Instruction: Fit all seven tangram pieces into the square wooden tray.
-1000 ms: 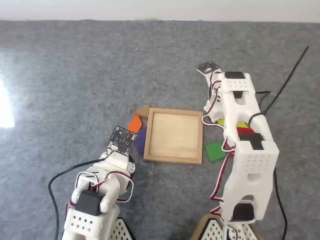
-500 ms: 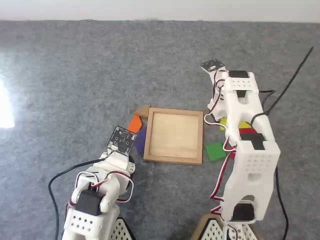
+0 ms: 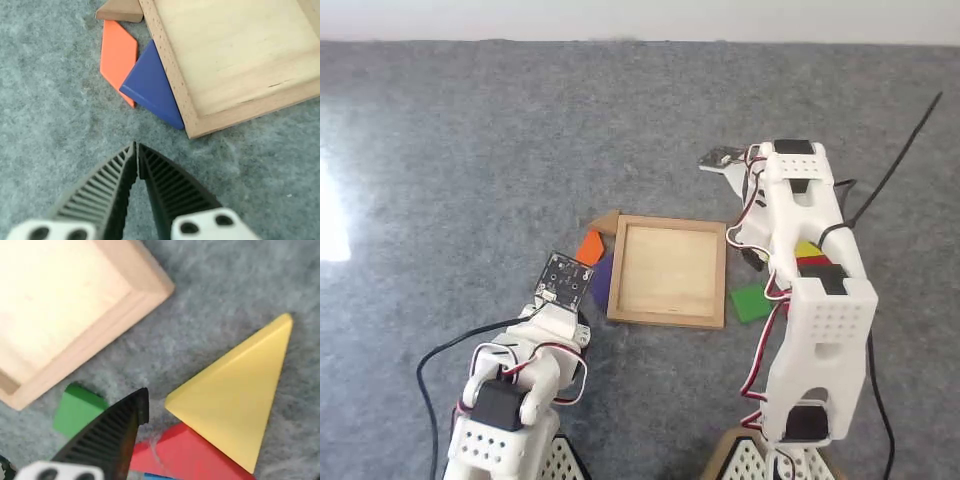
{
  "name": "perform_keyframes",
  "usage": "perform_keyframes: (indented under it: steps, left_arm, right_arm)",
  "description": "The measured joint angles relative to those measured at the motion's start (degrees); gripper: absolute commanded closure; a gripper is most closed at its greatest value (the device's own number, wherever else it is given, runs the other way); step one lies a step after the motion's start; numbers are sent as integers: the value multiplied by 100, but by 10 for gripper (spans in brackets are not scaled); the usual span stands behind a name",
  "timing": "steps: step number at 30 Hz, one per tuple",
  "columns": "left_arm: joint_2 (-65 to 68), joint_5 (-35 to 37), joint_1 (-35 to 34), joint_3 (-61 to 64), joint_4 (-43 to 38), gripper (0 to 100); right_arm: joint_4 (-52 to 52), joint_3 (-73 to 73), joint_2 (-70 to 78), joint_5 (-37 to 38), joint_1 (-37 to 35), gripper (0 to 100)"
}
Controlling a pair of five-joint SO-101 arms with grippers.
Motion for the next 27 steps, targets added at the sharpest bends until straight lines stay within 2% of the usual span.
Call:
perform_keyframes:
  steps: [7,15,23,27]
  left_arm:
    - [0,0,0,0,0,985]
    - [0,0,0,0,0,985]
    - [0,0,0,0,0,985]
    - [0,0,0,0,0,985]
  right_arm:
    - [-123,193,-62,202,0,450]
    - [-1327,1644,-818,360,26,450]
    - [-1442,1767,-905,378,44,451]
    - [-1442,1767,-888,378,44,541]
